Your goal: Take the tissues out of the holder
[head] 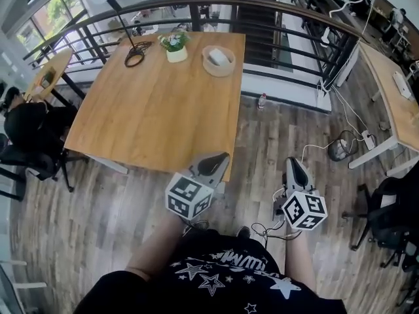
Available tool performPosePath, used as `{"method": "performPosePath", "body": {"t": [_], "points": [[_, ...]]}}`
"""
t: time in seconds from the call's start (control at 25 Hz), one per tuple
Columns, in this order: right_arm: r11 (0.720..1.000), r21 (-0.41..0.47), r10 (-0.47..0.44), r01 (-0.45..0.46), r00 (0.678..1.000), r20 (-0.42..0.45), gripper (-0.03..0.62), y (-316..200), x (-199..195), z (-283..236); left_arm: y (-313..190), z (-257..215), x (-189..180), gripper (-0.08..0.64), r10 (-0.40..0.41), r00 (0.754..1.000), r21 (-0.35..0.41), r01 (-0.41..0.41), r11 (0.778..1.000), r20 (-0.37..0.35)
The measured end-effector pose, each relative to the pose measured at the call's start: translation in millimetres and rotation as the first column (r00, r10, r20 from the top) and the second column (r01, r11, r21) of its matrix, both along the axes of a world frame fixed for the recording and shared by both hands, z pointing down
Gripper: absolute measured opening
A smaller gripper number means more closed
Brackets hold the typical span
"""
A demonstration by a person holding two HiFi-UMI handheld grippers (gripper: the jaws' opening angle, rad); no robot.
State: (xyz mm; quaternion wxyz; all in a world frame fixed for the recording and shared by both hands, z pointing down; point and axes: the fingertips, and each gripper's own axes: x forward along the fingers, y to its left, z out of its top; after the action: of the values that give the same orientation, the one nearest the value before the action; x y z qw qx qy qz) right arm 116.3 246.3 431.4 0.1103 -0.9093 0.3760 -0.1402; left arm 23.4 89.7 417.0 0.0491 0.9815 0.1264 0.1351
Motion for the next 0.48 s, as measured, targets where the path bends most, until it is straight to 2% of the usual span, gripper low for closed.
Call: {"method": "performPosePath", "body": {"t": [0.28,0.48], "points": [[0.991,0.002,-0.133,0.133,0.991,-0.005,0.041,15,16,5,30,-1,4,0.015,-0.121,0.993,0.009,0.121,0.993,-0.015],[0.980,0.006,-0.199,0.199,0.980,-0.001,0.041,22,22,7,50,0,-1,0.015,-0.177,0.984,0.010,0.177,0.984,-0.017]]}}
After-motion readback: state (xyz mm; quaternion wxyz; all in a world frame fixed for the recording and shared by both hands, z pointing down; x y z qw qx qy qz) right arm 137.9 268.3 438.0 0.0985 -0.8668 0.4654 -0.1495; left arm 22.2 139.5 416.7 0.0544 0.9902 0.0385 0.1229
